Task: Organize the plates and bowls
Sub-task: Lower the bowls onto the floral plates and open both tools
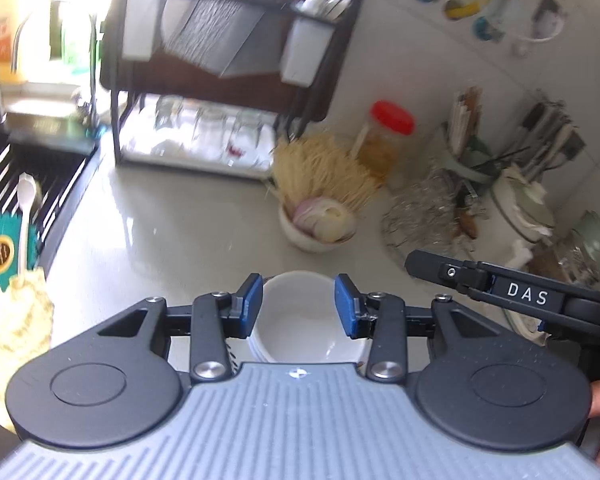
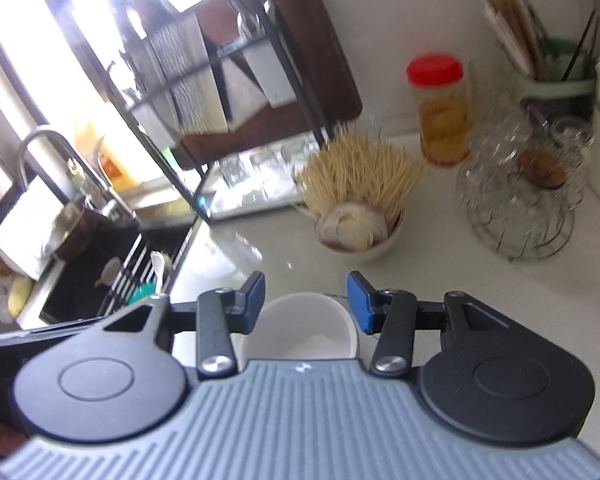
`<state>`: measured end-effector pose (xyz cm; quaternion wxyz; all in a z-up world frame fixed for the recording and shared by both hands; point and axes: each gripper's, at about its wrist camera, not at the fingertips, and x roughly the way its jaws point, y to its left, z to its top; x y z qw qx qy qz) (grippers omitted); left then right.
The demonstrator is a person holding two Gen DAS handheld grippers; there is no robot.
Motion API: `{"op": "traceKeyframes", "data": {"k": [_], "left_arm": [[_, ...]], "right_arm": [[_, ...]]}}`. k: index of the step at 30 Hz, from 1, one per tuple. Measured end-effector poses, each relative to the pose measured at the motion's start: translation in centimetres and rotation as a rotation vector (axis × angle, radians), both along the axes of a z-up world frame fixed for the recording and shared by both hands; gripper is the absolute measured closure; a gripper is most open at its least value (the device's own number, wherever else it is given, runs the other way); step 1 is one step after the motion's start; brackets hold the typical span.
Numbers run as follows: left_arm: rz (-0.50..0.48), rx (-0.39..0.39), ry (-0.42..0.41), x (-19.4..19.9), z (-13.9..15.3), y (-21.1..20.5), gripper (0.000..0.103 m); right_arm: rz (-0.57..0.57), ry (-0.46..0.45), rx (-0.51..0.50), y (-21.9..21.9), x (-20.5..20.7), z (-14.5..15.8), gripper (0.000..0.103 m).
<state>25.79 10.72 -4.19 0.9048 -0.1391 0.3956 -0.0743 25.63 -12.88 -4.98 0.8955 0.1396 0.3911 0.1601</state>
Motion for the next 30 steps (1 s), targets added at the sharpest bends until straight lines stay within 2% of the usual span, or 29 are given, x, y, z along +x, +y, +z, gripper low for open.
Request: {"op": "traceKeyframes", "data": {"k": [6,12,15,20,25,30], "left_arm": [[-0.052,0.003,-0.075,-3.0,2.9,-0.1,0.058],[-0.078,0.015,-0.11,-5.3,4.1,-1.4,0.058],[-0.074,0.036,-0.121,-6.7,4.2,-2.3,0.058],[-0.073,0.027,-0.113,-9.2,4.4,-3.6,0.058],[-0.082,0.083,-0.118,-11.6,4.5,-4.8,0.058],[-0.058,0.102,-0.129,-13.9,4.8,-5.1,0.058]], "right_arm": [[-0.058,-0.076,0.01,-0.4,-3.8,3.1,0.054],[-0.097,-0.138,0.019,-1.5,-7.2,4.9,0.054],[-0.105,-0.166,0.008,-2.0,-8.8,5.2,0.054],[-0.118,-0.187,-0.017,-3.2,-11.8,5.2,0.054],[-0.107,-0.2,-0.03,-3.9,-14.2,5.1,0.054],[-0.084,-0.211,-0.045,-4.7,-16.0,5.2,0.054]]}}
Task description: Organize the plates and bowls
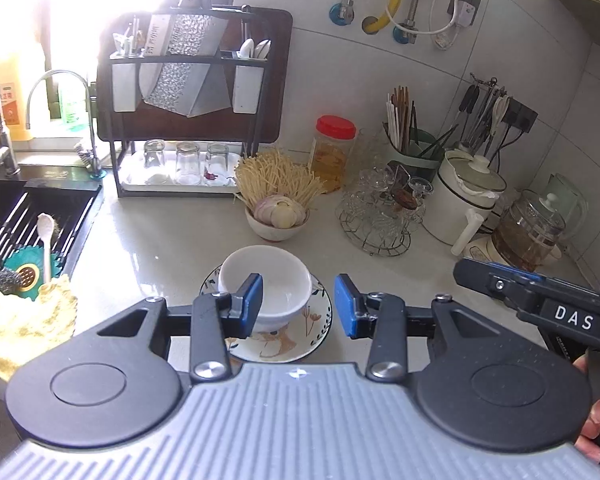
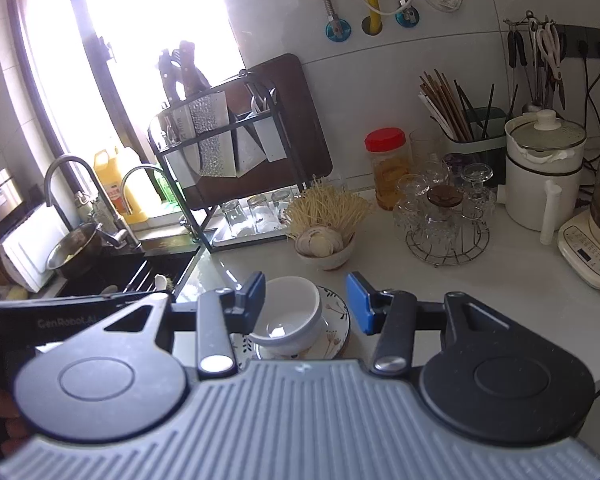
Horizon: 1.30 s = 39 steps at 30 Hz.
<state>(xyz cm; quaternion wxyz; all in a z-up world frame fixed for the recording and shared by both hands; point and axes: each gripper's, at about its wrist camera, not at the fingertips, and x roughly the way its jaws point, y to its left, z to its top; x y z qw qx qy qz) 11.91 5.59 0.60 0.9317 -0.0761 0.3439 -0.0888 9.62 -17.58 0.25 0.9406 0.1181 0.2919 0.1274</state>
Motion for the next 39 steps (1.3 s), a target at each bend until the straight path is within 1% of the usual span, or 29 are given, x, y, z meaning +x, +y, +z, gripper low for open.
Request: {"op": "traceKeyframes", "data": {"k": [7,9,15,23,26,27,28,29,31,33,34,36,39], "left_arm": [[0.036,0.013,0.007,-2.6,0.2,-0.6,0.058],[0.058,0.016,-0.002,-3.3,0.6,-0.3,0.058],[0.074,0.059,-0.016,-5.1,1.5,0.3,0.058],[0.065,0.042,-0.005,-7.8,1.4,-0.8,0.057],[0.055,0.045,-0.007,-8.7,1.4,-1.4,0.05],[0.05,0.044,-0.008,-9.0,1.4,-1.5,0.046],[0.048,0.038,-0.009,-9.3,1.4,-1.7,0.039],[0.051,0.034,-0.01,-9.5,1.3,-1.7,0.036],[0.047,0.046,-0.008,-9.9,1.2,-2.0,0.029],[0.054,0.078,-0.011,-10.3,1.2,-2.4,0.023],[0.058,0.084,-0.015,-10.6,1.2,-2.5,0.018],[0.059,0.086,-0.015,-11.0,1.1,-2.7,0.011],[0.066,0.096,-0.007,-11.4,0.9,-2.9,0.008]], "right_arm": [[0.024,0.005,-0.002,-0.4,-1.9,-0.6,0.054],[0.026,0.014,0.01,-0.5,-2.4,-0.7,0.054],[0.023,0.008,0.015,-0.9,-4.1,-0.6,0.054],[0.018,-0.012,0.007,-1.5,-6.0,0.1,0.054],[0.015,-0.02,-0.002,-1.7,-6.8,0.3,0.054],[0.014,-0.023,-0.009,-1.8,-7.0,0.3,0.054],[0.013,-0.023,-0.013,-1.9,-7.3,0.2,0.053],[0.011,-0.023,-0.016,-2.1,-7.4,0.2,0.051],[0.001,-0.026,-0.022,-2.3,-7.8,0.3,0.044],[-0.008,-0.033,-0.034,-2.6,-8.1,0.3,0.041],[-0.005,-0.033,-0.04,-2.6,-8.3,0.3,0.041],[-0.003,-0.032,-0.029,-2.8,-8.6,0.4,0.042],[-0.014,-0.027,-0.03,-2.9,-8.8,0.3,0.041]]}}
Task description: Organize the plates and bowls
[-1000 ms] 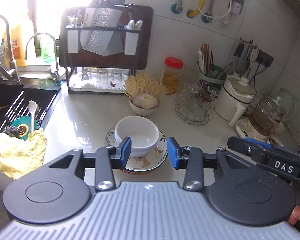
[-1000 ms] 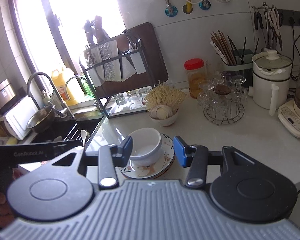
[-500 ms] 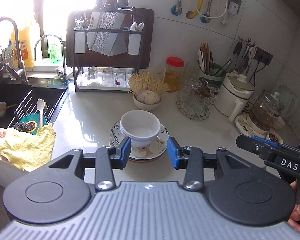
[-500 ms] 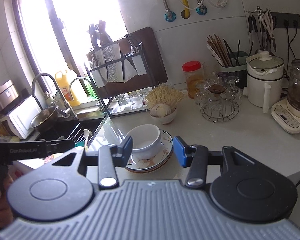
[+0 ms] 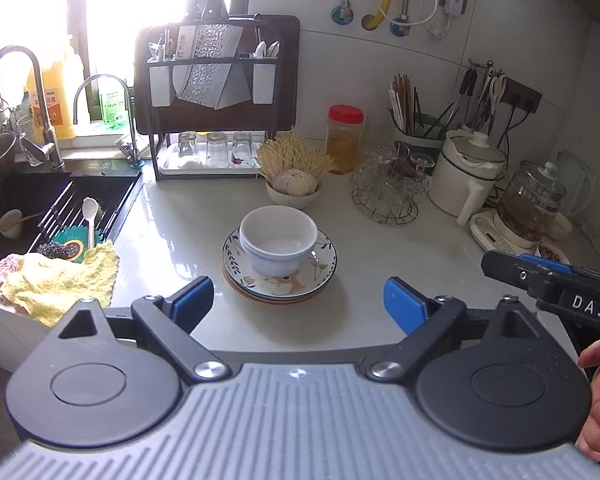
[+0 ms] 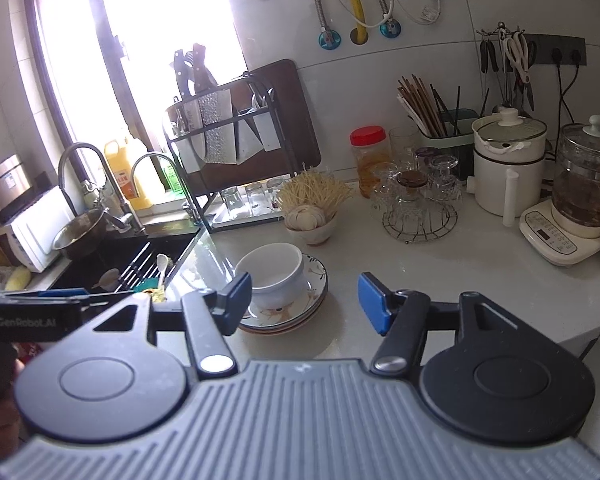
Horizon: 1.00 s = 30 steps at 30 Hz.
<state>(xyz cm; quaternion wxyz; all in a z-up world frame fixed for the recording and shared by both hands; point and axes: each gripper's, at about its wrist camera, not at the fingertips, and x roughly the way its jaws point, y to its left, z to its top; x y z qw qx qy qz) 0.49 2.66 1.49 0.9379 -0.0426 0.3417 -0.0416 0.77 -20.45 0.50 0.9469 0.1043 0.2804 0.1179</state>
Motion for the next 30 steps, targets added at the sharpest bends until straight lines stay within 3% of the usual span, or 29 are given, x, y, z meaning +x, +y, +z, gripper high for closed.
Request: {"op": "traceKeyframes", "data": {"k": [8,11,13,30], "left_arm": [[0.018,0.008,0.016,-0.7,-0.2,0.0,0.005],[0.025,0.015,0.009,-1.1,0.1,0.0,0.004],[0.033,0.012,0.006,-1.3,0.2,0.1,0.004],[0.094,0.024,0.053,-1.7,-0.7,1.1,0.003]], "right_arm": [[-0.024,0.012,-0.009,-0.4,-0.5,-0.5,0.039],[-0.025,0.003,-0.009,-0.4,-0.6,-0.5,0.02],[-0.027,0.006,-0.017,-0.3,-0.5,-0.5,0.0],[-0.033,0.02,-0.023,0.1,-1.0,-0.6,0.0]]}}
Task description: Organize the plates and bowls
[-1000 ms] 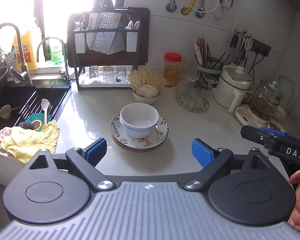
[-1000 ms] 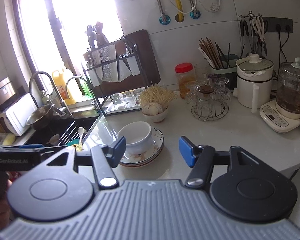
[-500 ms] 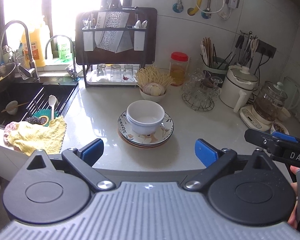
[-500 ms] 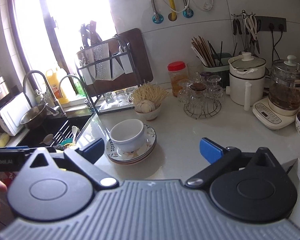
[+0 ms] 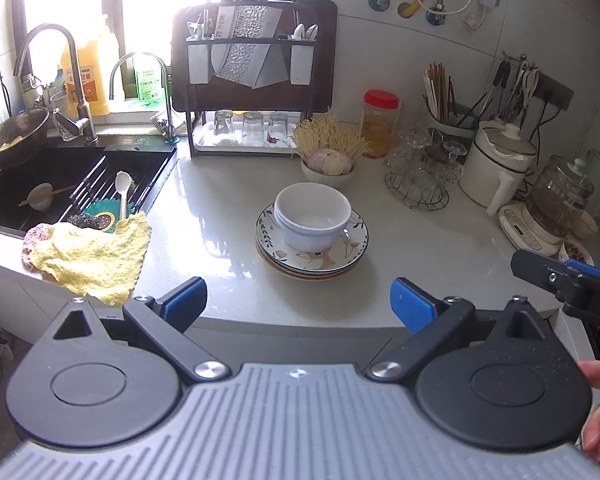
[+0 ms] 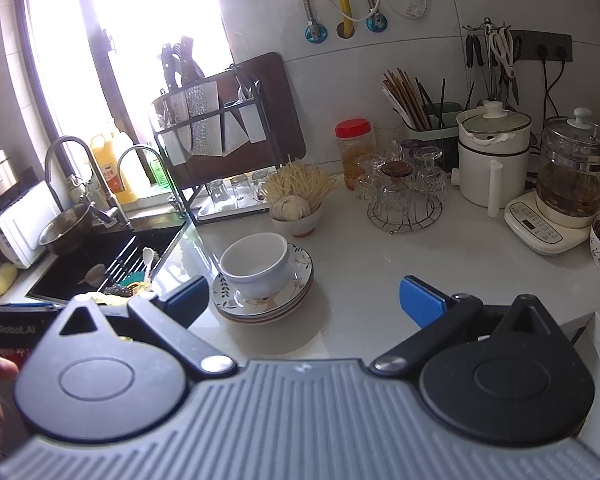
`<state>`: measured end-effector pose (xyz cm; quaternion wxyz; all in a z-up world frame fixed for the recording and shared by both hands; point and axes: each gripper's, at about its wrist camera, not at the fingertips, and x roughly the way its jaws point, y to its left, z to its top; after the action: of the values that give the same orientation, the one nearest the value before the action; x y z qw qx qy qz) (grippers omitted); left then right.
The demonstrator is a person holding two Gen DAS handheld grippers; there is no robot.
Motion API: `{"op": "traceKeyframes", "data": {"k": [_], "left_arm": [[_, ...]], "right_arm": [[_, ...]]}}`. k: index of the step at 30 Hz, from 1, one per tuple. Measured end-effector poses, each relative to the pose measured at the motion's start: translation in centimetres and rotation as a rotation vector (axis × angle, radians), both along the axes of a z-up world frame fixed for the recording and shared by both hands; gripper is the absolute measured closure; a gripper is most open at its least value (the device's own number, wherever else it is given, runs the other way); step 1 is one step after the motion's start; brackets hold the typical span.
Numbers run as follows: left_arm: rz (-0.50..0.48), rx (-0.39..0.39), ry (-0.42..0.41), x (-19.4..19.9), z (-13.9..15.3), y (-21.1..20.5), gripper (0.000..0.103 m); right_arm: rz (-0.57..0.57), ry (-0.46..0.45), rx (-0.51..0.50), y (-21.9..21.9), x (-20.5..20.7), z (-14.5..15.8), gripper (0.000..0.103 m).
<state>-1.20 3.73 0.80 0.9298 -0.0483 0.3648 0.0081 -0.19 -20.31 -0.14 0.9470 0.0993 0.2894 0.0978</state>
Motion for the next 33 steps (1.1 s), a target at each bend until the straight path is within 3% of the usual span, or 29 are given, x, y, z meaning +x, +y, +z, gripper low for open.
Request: {"op": "traceKeyframes", "data": {"k": [33], "left_arm": [[-0.034,-0.006,-0.016,-0.02,0.38,-0.35,0.003]], "right_arm": [[-0.003,0.022,0.018,0.12,0.27,-0.17,0.0]]}}
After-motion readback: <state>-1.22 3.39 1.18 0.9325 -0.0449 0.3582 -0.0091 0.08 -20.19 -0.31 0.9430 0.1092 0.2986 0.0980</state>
